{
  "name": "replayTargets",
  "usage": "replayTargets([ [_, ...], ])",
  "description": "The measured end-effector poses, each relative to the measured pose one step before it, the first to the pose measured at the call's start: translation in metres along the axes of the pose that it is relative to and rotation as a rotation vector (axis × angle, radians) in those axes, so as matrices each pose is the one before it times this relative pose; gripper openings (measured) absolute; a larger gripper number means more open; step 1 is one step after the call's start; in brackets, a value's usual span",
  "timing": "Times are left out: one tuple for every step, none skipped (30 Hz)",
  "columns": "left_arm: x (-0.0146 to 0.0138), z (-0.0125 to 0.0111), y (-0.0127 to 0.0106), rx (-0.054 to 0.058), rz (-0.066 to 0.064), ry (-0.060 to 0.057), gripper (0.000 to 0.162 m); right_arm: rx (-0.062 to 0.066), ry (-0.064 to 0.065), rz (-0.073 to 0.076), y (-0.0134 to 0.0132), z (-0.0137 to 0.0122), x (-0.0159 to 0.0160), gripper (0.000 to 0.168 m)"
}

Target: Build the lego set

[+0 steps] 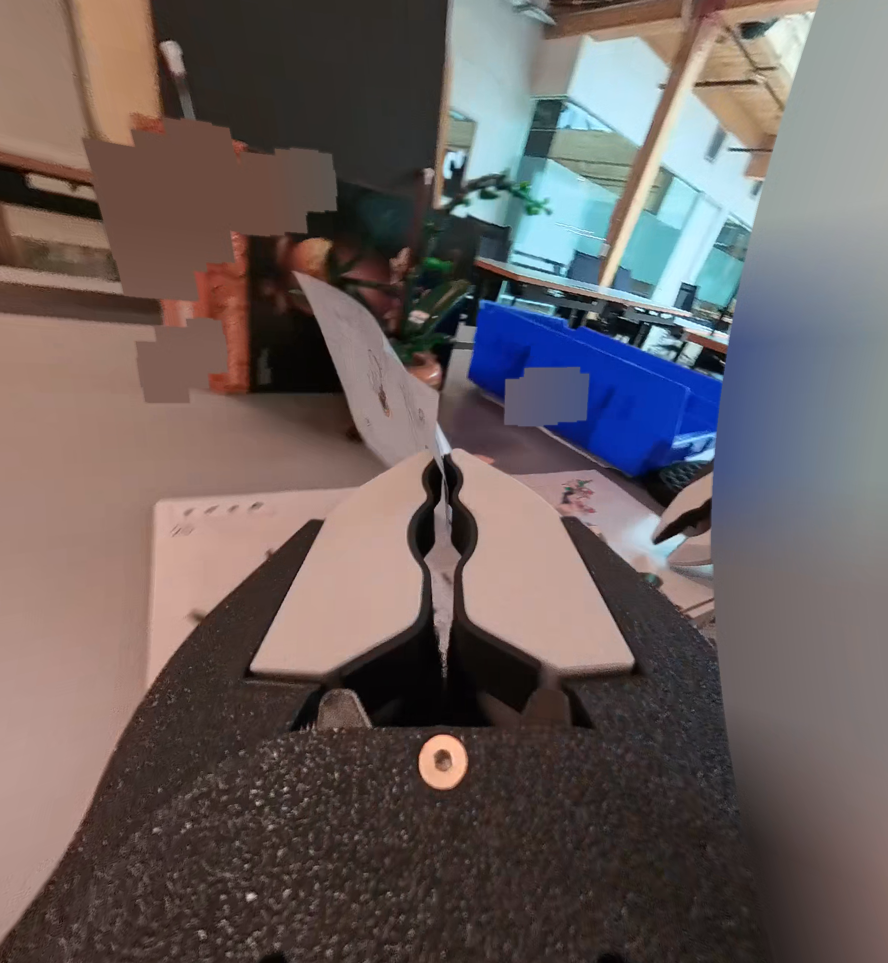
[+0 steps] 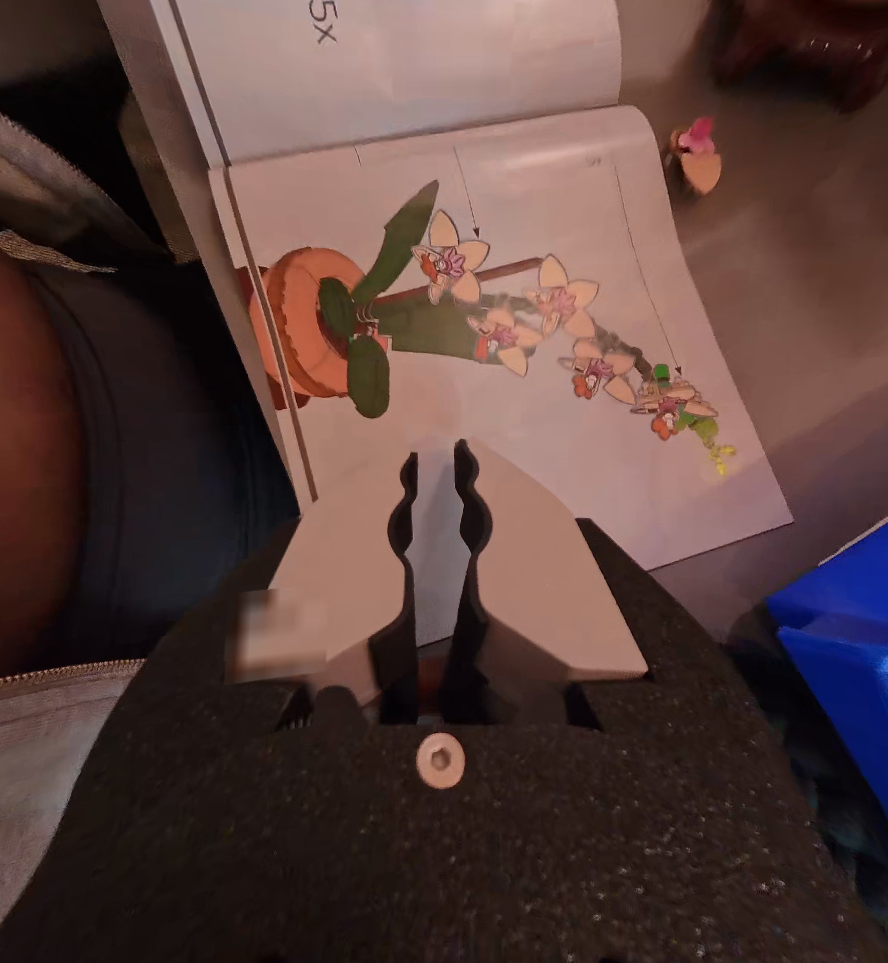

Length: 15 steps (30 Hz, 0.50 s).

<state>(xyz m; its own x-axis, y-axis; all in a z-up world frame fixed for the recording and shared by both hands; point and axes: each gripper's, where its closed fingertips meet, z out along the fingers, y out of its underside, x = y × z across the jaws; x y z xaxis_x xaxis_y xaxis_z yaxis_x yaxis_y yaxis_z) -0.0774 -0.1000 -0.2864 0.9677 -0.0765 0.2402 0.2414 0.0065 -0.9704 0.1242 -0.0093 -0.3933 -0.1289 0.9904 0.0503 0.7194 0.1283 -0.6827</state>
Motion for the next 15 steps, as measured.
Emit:
replayTargets([
  [-0.00831, -0.00587, 0.00357, 0.0002, -0.0176, -0.0351, 0.000, -0.0134, 0.0039, 0.0116, 0.00253, 0.00069, 0.00077, 0.013],
  [-0.00680, -0.00458, 0.00363, -0.0019, -0.0190, -0.0277, 0.000, 0.0076, -0.0040, 0.0115, -0.00038, 0.00030, -0.00041, 0.013],
  [-0.00435, -0.00325, 0.00353, -0.0026, -0.0237, -0.0157, 0.000, 0.0037, -0.0097, 0.0070, 0.00011, 0.00068, -0.00140, 0.011],
  [-0.00290, -0.00223, 0.00370, -0.0033, -0.0245, -0.0085, 0.000, 0.0045, -0.0045, 0.0056, -0.00021, 0.00039, -0.00082, 0.011],
  [-0.00225, -0.00127, 0.00351, -0.0028, -0.0163, -0.0066, 0.000, 0.0003, 0.0024, -0.0004, 0.00023, 0.00004, 0.00011, 0.011],
  [-0.00215, -0.00069, 0.00301, -0.0032, -0.0063, -0.0070, 0.000, 0.0003, 0.0033, -0.0029, 0.00000, -0.00003, 0.00022, 0.012],
  [-0.00202, -0.00016, 0.00266, -0.0042, -0.0020, -0.0075, 0.000, -0.0002, 0.0022, -0.0016, 0.00006, -0.00006, -0.00001, 0.012],
  [-0.00107, 0.00000, 0.00174, -0.0008, -0.0036, -0.0022, 0.000, -0.0004, 0.0013, -0.0005, 0.00002, -0.00001, -0.00009, 0.012],
  [-0.00033, -0.00020, 0.00061, 0.0036, -0.0040, 0.0018, 0.000, 0.0003, 0.0012, -0.0008, 0.00008, 0.00004, -0.00010, 0.011],
  [-0.00056, -0.00019, 0.00058, 0.0012, -0.0001, 0.0003, 0.000, 0.0010, 0.0018, -0.0005, -0.00002, -0.00005, -0.00005, 0.011],
  [-0.00050, -0.00043, 0.00042, 0.0009, 0.0056, -0.0007, 0.000, 0.0011, 0.0014, 0.0010, 0.00005, 0.00002, -0.00001, 0.011],
  [-0.00053, -0.00063, -0.00016, 0.0053, 0.0078, -0.0014, 0.000, 0.0004, 0.0001, 0.0022, 0.00004, -0.00005, 0.00005, 0.011],
  [-0.00019, -0.00069, -0.00050, 0.0073, 0.0074, 0.0000, 0.000, 0.0008, -0.0008, 0.0016, 0.00012, -0.00001, -0.00004, 0.011],
  [-0.00033, -0.00046, 0.00021, 0.0020, 0.0055, -0.0005, 0.000, 0.0023, -0.0021, 0.0018, -0.00005, 0.00008, -0.00012, 0.011],
  [-0.00055, -0.00021, 0.00073, -0.0003, 0.0015, 0.0001, 0.000, 0.0032, -0.0037, 0.0023, 0.00000, -0.00001, -0.00009, 0.011],
])
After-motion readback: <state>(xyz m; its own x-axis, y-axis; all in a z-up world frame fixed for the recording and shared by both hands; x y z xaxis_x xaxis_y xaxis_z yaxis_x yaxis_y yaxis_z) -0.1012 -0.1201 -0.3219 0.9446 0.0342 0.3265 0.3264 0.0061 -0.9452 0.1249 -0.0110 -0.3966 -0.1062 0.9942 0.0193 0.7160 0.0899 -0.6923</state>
